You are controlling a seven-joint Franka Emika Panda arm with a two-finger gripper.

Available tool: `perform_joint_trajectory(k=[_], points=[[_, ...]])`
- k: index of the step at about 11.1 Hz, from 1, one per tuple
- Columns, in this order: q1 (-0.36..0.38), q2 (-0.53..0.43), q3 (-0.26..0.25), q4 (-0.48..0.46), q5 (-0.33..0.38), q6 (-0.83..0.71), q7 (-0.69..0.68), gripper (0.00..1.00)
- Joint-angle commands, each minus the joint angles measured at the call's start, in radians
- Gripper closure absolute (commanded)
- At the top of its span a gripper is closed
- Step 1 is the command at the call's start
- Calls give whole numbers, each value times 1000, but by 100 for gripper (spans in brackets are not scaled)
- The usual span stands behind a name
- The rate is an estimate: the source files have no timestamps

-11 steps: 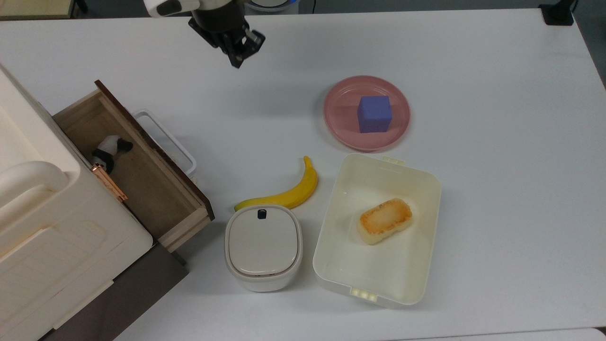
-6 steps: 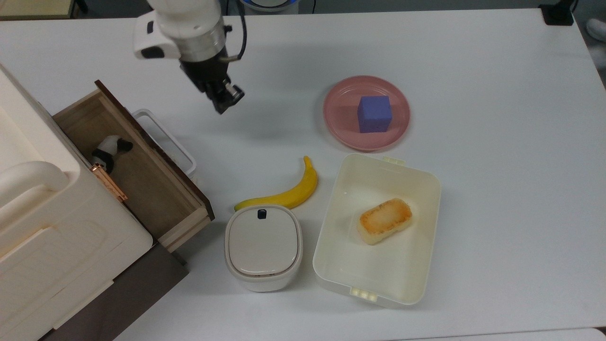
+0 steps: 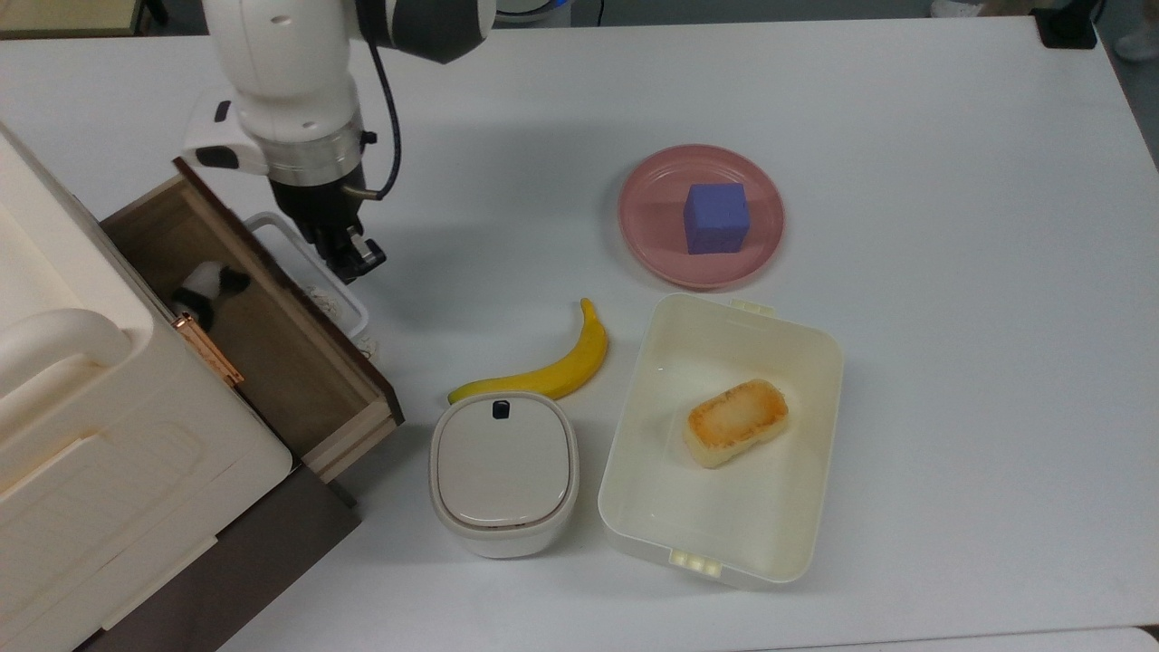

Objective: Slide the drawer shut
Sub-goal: 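Move the gripper down toward the front of the open wooden drawer, then push the drawer front with the gripper into the wooden cabinet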

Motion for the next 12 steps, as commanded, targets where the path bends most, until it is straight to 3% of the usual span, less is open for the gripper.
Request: perform_joint_trajectory(k=[1, 5, 7, 8, 10, 12], points=[[11, 38, -55, 50, -66, 85, 25, 100], [-21, 125, -74, 139, -122, 174, 17, 100], [-26, 122, -74, 146, -125, 174, -24, 100], [-17, 99, -74, 138, -114, 161, -100, 100], [29, 15, -63, 92, -103, -9, -215, 100], [112, -84, -61, 28, -36, -179, -349, 97]])
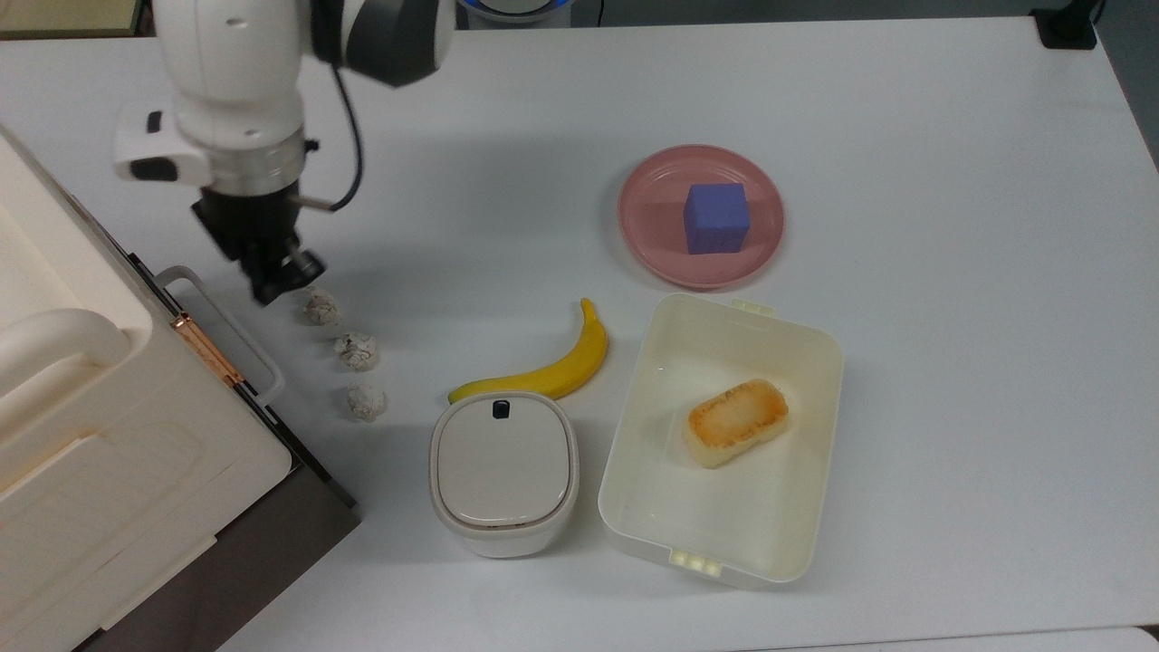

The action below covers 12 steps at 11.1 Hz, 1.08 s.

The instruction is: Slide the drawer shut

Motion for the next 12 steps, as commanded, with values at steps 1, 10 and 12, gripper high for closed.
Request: perform_joint_trajectory(k=[1, 10, 12], points=[[133, -199, -8, -132, 85, -193, -188, 93], [-40, -316, 222, -98, 133, -396, -357, 0], [-42, -334, 213, -95, 126, -411, -354, 0]])
